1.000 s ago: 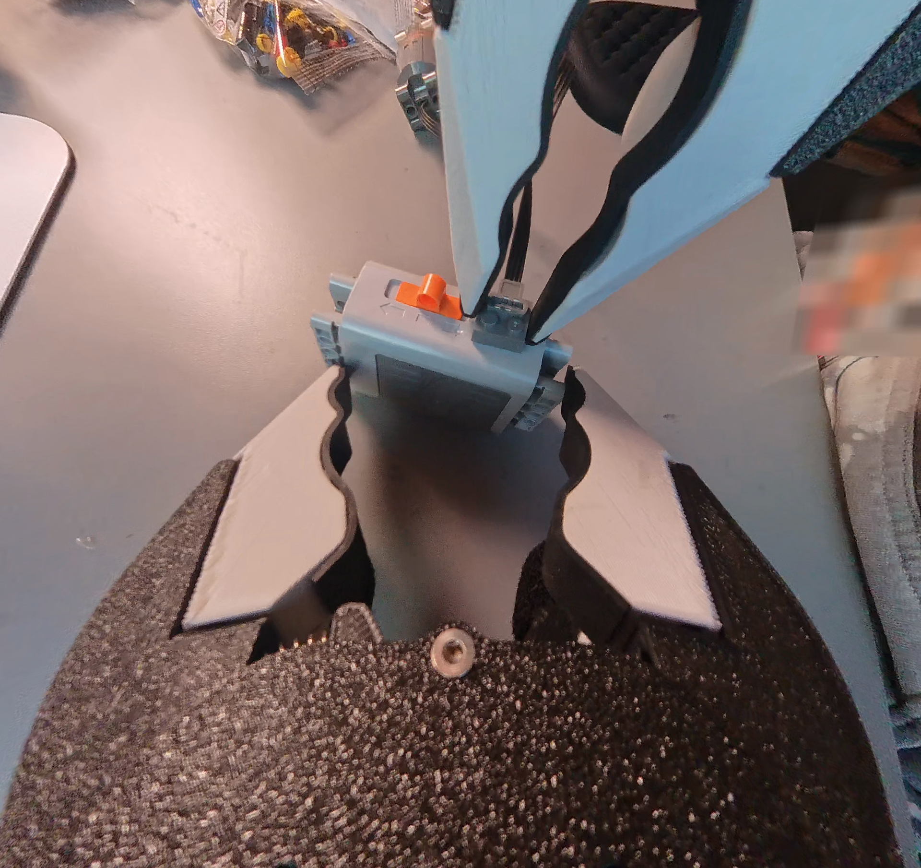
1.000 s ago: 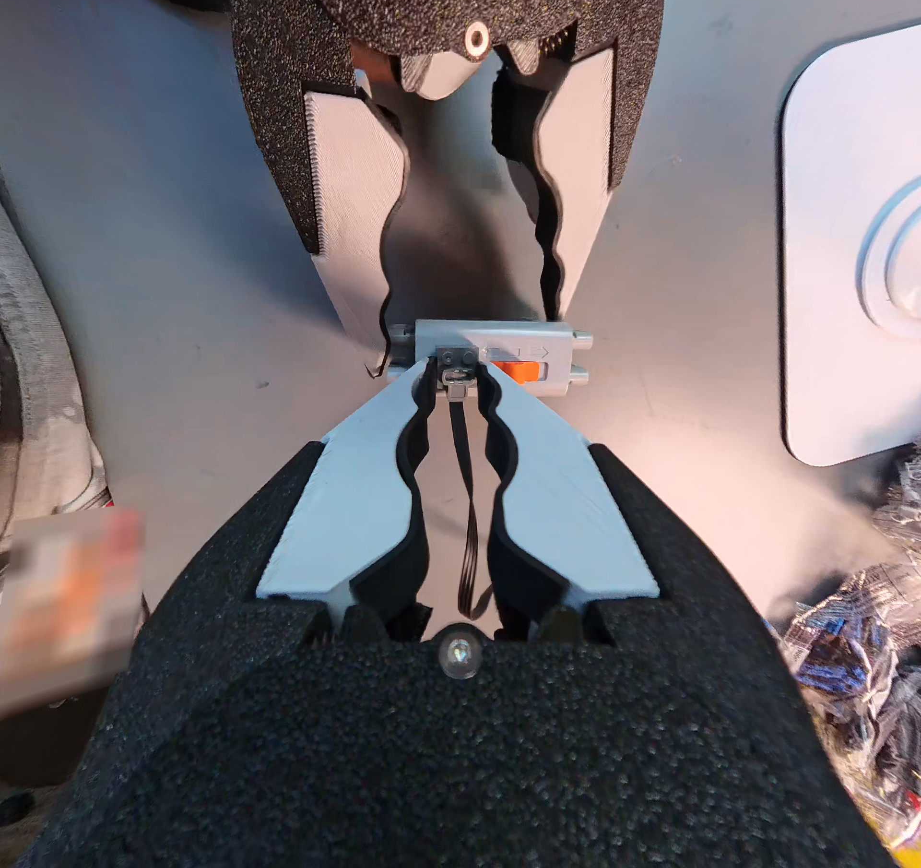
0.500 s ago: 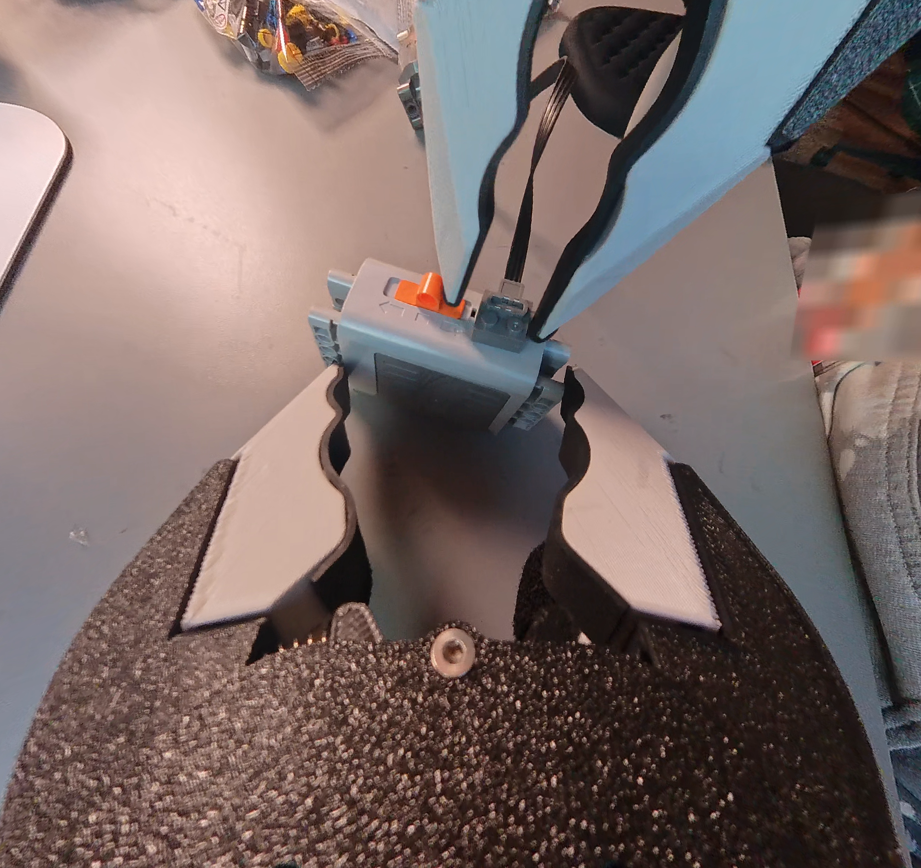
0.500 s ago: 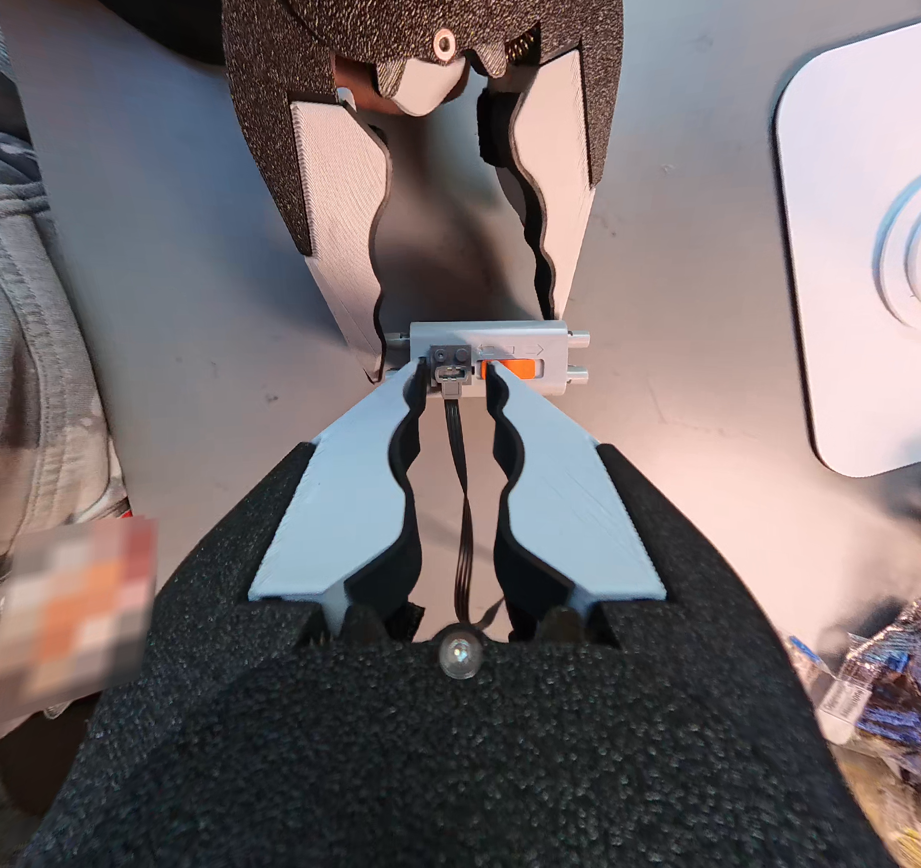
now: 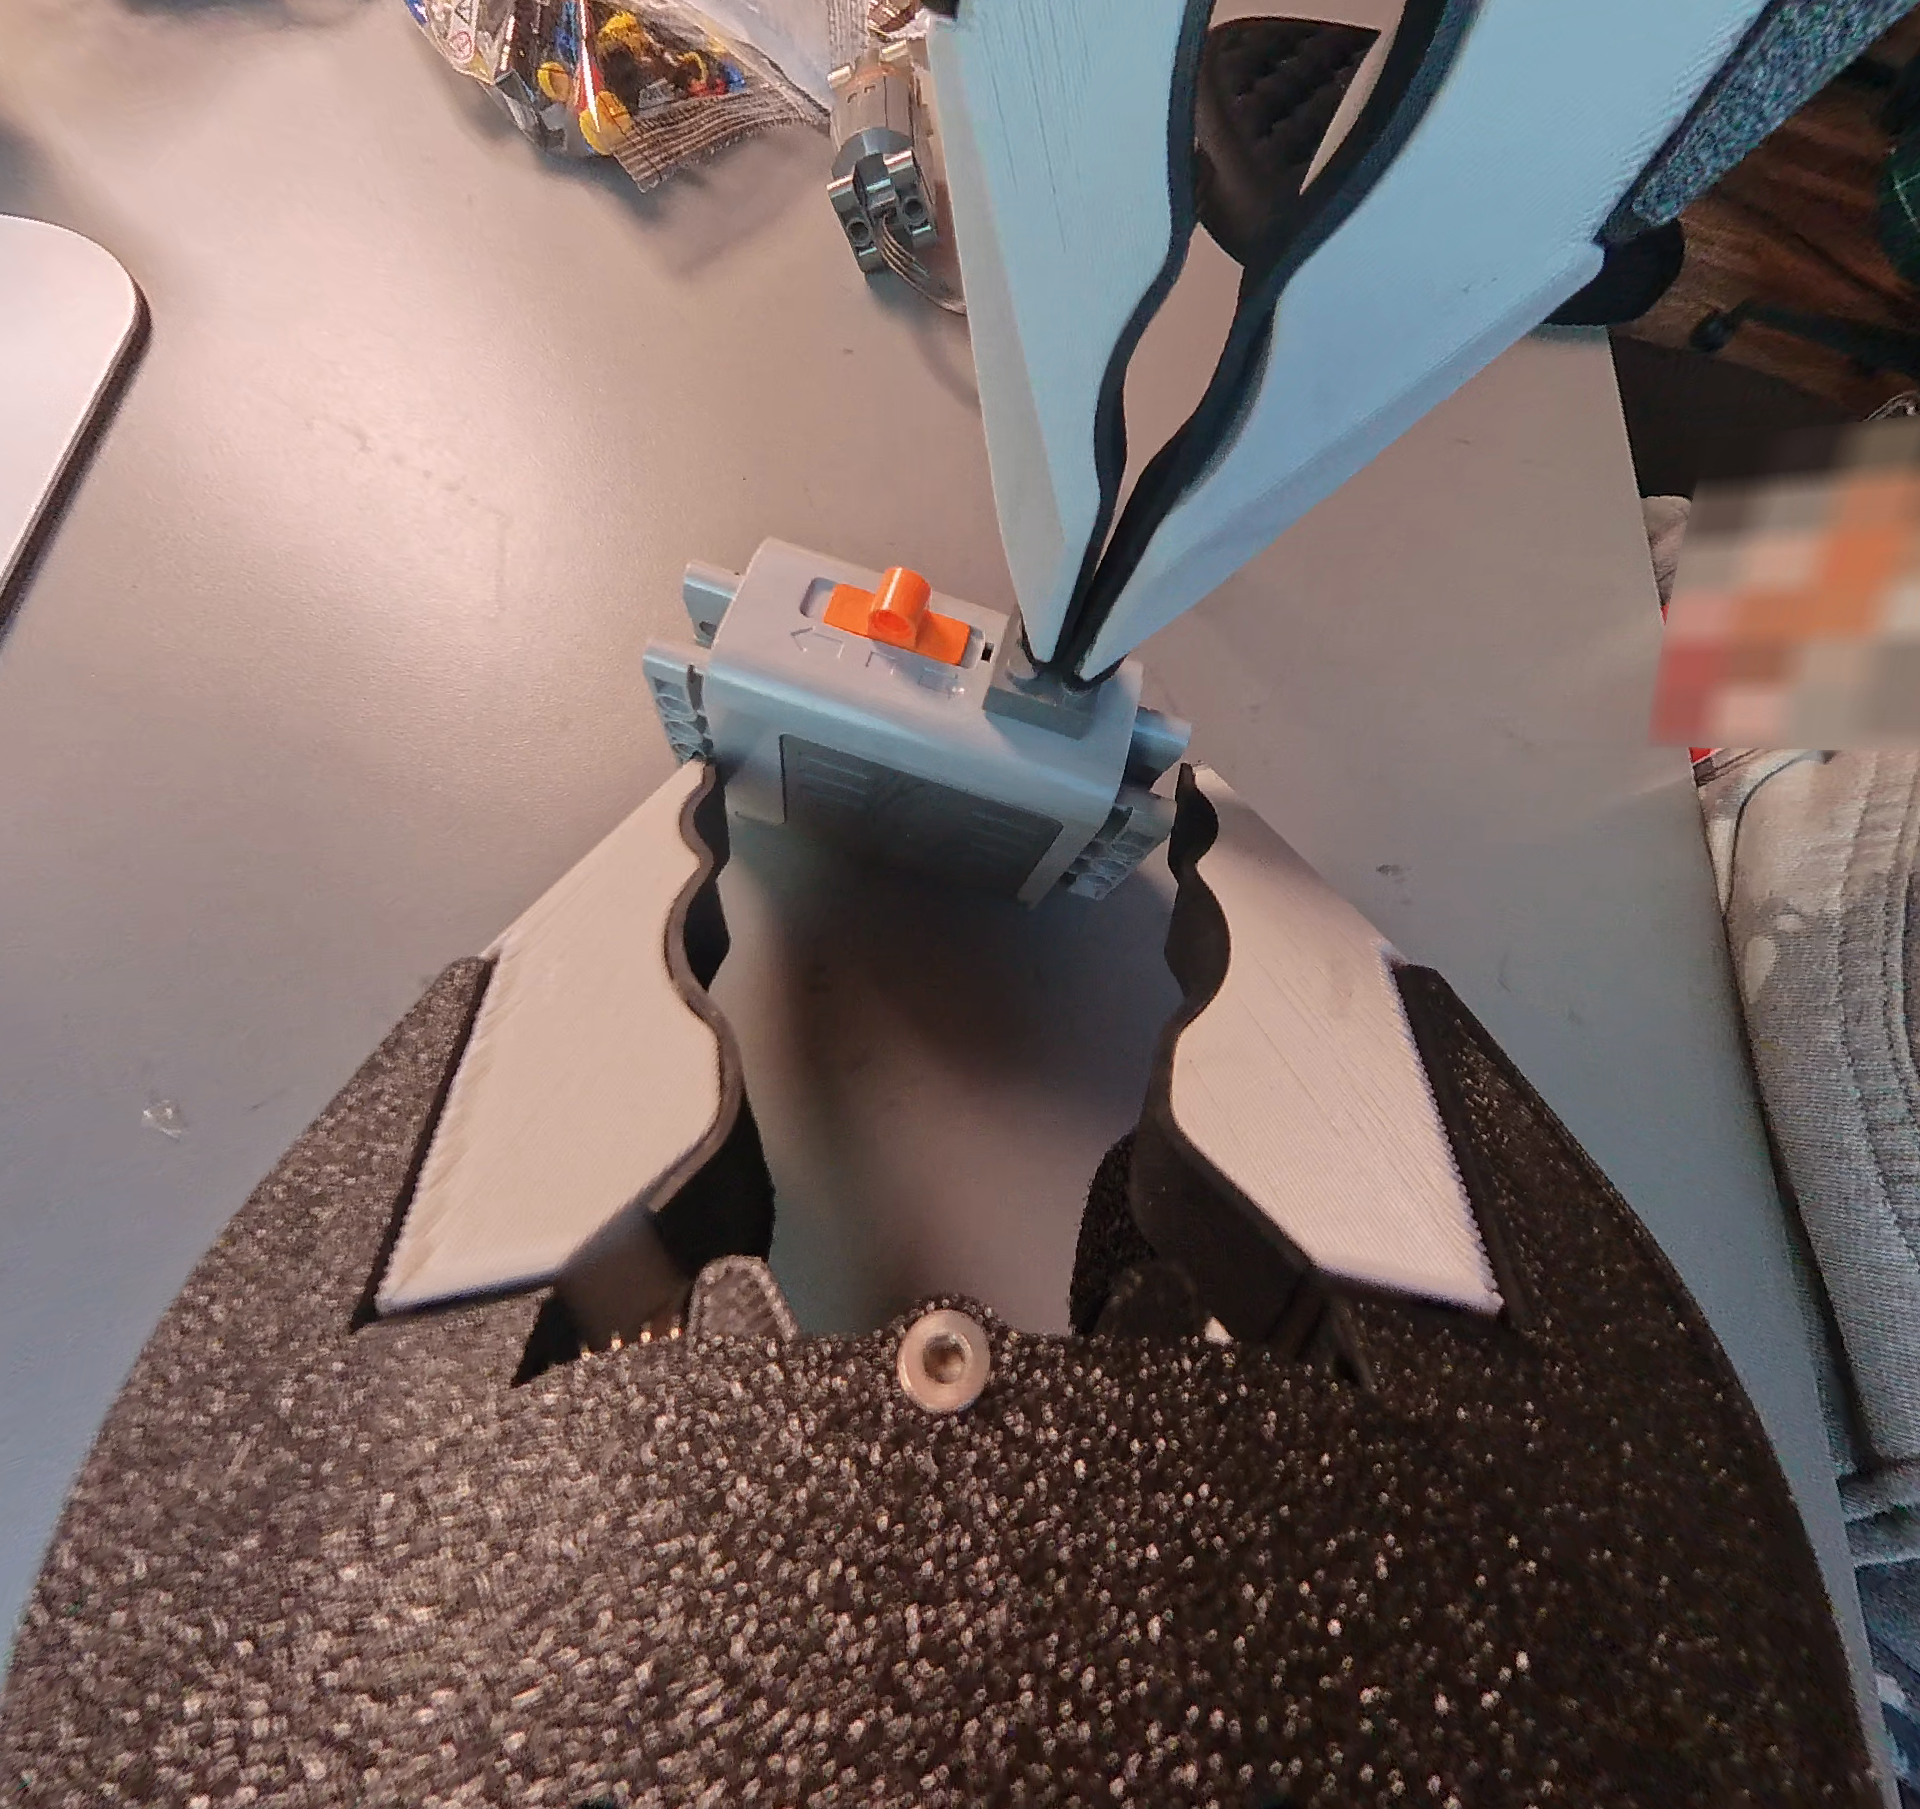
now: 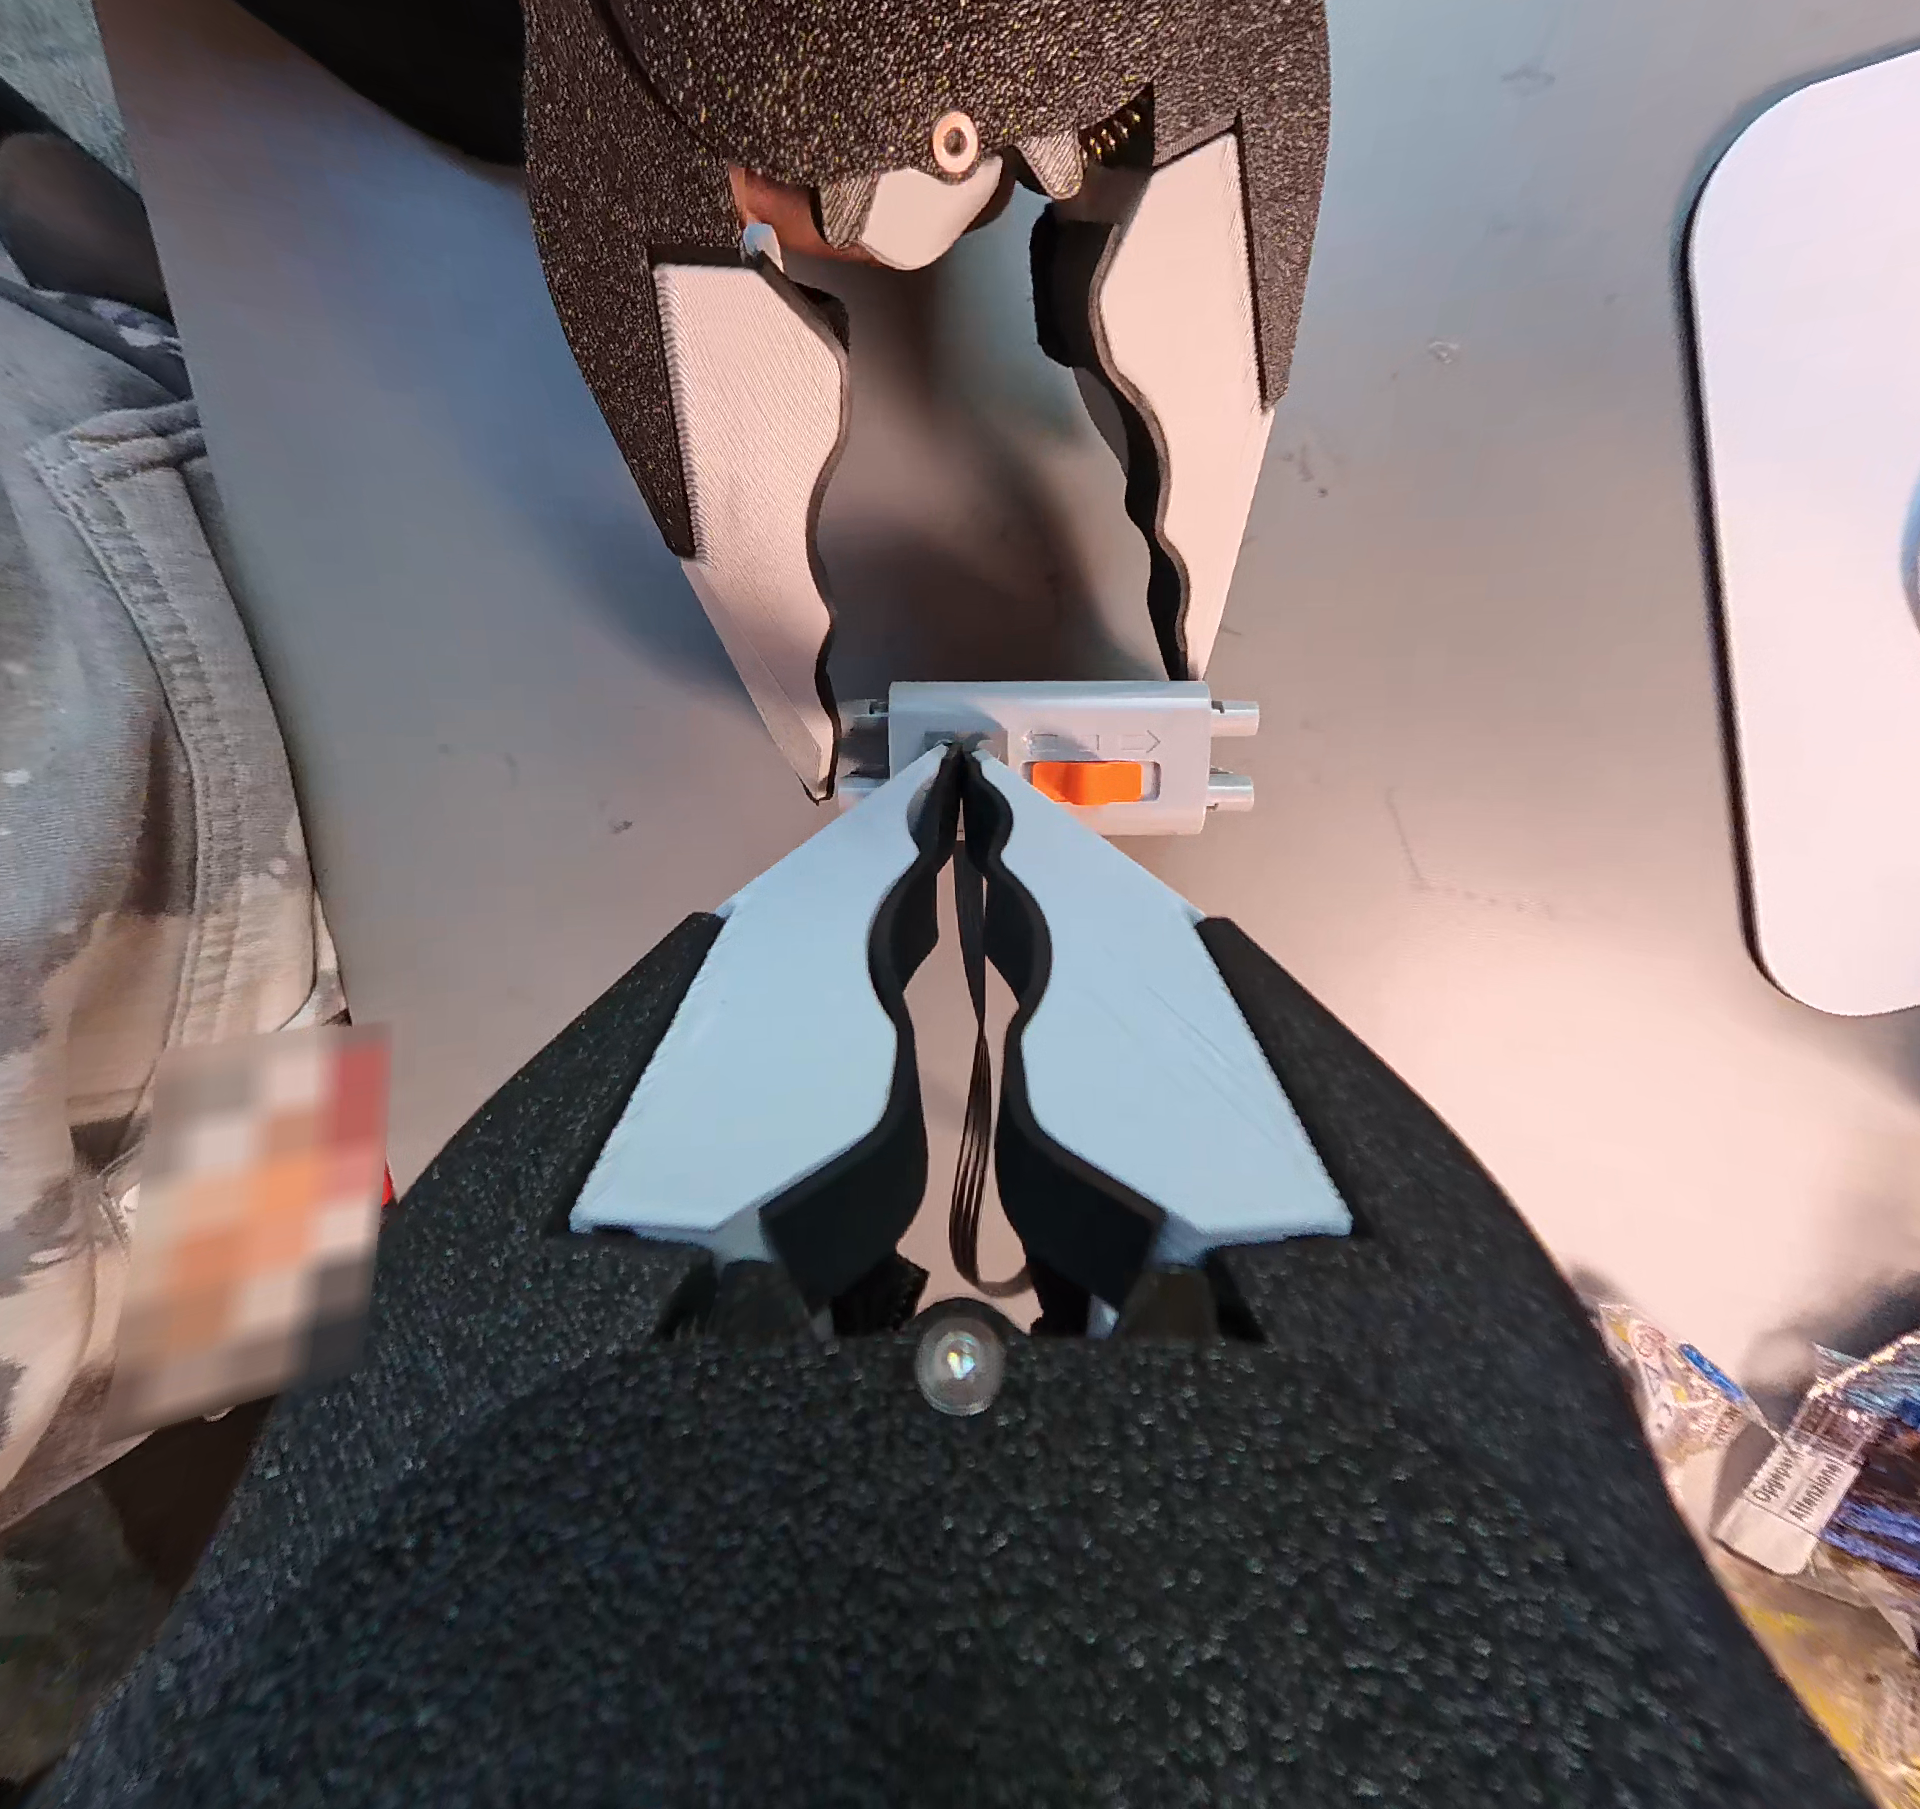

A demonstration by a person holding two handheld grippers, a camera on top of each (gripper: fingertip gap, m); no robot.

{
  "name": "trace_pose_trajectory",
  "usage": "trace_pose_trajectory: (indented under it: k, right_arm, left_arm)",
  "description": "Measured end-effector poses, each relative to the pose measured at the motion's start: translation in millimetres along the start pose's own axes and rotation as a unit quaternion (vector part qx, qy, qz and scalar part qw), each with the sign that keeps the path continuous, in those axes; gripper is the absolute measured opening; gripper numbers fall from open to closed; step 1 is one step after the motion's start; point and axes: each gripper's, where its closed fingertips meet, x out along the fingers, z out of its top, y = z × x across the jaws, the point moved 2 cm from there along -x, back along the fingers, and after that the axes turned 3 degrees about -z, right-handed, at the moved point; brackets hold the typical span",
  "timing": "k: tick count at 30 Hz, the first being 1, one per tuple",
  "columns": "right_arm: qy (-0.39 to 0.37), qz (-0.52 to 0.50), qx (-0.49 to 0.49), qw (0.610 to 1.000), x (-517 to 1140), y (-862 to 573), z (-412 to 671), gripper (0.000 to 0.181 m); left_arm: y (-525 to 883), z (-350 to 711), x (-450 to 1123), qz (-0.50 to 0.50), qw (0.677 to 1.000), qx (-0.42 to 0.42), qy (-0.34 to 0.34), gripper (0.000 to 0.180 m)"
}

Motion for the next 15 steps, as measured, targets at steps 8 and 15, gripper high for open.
trace_pose_trajectory:
  k: [8,15]
  right_arm:
    - [0.040,0.033,0.000,0.999,1.1,-1.6,1.8,0.000]
    - [0.020,0.040,0.016,0.999,1.6,-2.2,1.7,0.000]
  left_arm:
    - [-0.1,-0.2,0.4,-0.001,1.000,-0.003,-0.002,0.083]
    - [-0.2,-0.3,0.7,-0.003,1.000,-0.006,-0.004,0.084]
